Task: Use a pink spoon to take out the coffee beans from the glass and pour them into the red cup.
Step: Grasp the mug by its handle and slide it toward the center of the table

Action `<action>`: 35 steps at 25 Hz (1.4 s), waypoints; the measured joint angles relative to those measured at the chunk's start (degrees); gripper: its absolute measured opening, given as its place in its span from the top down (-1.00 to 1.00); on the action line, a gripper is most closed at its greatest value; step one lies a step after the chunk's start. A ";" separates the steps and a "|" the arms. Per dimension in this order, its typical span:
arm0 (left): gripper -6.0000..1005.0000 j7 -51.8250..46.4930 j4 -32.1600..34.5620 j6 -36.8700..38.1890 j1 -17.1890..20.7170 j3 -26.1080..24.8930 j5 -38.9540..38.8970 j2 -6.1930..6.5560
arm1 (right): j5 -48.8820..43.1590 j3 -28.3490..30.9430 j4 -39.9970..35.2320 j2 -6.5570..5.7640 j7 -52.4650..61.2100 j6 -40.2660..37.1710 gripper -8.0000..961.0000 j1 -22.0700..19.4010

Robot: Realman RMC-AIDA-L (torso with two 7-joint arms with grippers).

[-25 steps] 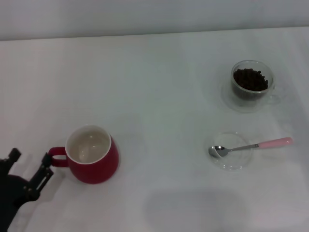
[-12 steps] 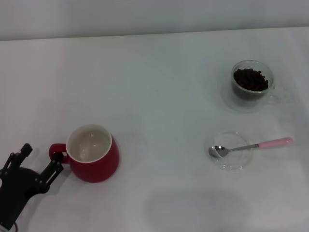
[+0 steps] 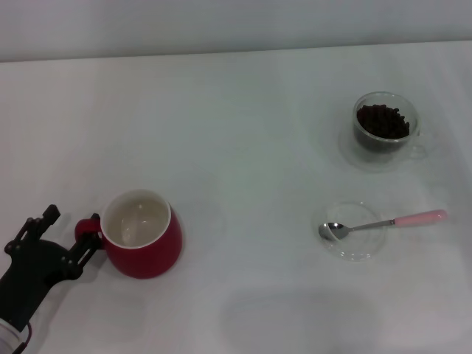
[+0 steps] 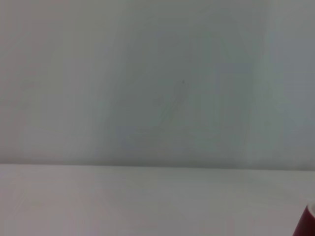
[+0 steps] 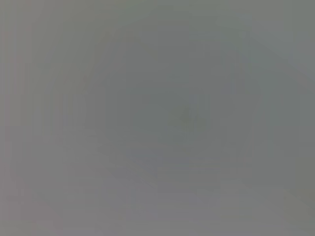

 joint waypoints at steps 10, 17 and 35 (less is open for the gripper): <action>-0.45 0.00 -0.59 0.15 0.14 0.35 0.01 -0.12 | -0.01 0.00 -0.28 0.00 0.00 -1.57 -0.40 0.26; 0.03 0.00 -1.73 0.25 0.64 0.36 0.19 -0.07 | -0.01 0.00 -0.58 0.00 0.00 -2.39 -0.39 0.70; 0.36 0.00 -1.88 1.65 -0.42 0.23 0.26 -0.08 | -0.01 0.00 -0.74 -0.09 0.00 -2.60 -0.38 0.90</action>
